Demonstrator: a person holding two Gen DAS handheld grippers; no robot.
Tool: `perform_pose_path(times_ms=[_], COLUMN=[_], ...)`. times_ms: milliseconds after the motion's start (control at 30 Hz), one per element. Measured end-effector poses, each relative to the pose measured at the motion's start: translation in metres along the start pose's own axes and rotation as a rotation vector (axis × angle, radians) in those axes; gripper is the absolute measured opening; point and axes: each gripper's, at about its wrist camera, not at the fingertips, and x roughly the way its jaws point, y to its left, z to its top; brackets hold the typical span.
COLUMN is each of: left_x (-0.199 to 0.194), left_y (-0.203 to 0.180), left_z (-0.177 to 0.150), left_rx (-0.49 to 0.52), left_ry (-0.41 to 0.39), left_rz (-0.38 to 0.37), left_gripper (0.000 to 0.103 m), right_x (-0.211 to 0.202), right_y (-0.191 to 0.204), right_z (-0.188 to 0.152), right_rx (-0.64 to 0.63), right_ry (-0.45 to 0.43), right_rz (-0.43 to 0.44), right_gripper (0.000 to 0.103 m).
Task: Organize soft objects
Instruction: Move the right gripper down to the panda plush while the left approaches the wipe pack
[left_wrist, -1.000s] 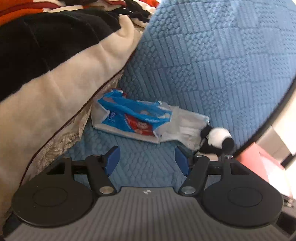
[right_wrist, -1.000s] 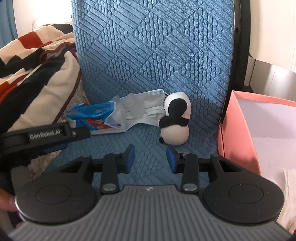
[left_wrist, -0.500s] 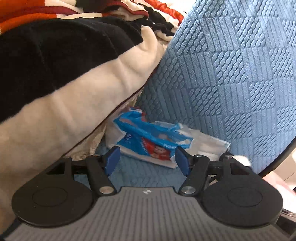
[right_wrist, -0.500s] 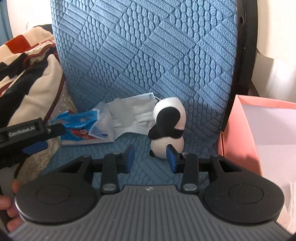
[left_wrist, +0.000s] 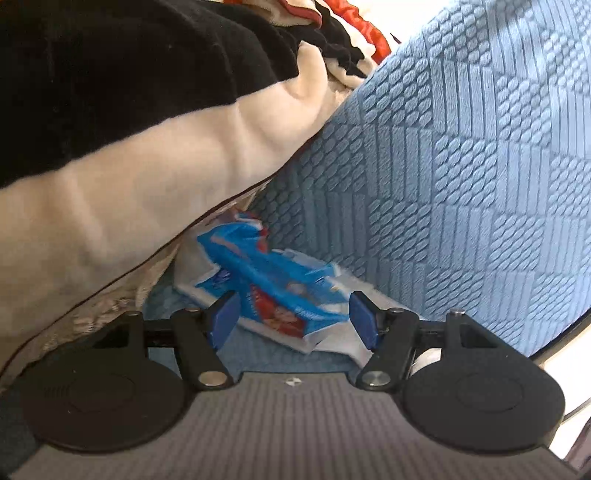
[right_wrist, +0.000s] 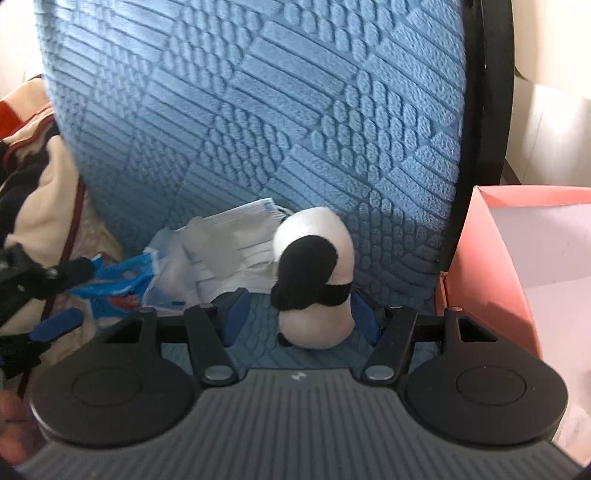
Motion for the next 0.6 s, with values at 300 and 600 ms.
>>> perform_pose_path(times_ms=[300,600], left_x=[0.027,0.044], left_y=[0.015,0.037], left_z=[0.014,0.020], left_rx=[-0.204,-0.376], left_ry=[0.069,0.117], left_rz=[-0.049,-0.022], left_gripper=[0.070,0.070], right_x=[0.020,0.039], right_y=[0.003,0.013], right_z=[0.005,0.008], right_rx=[0.002,-0.016], right_ry=[0.032,0.030], right_rz=[0.010,-0.039], right_gripper=[0.068,0.076])
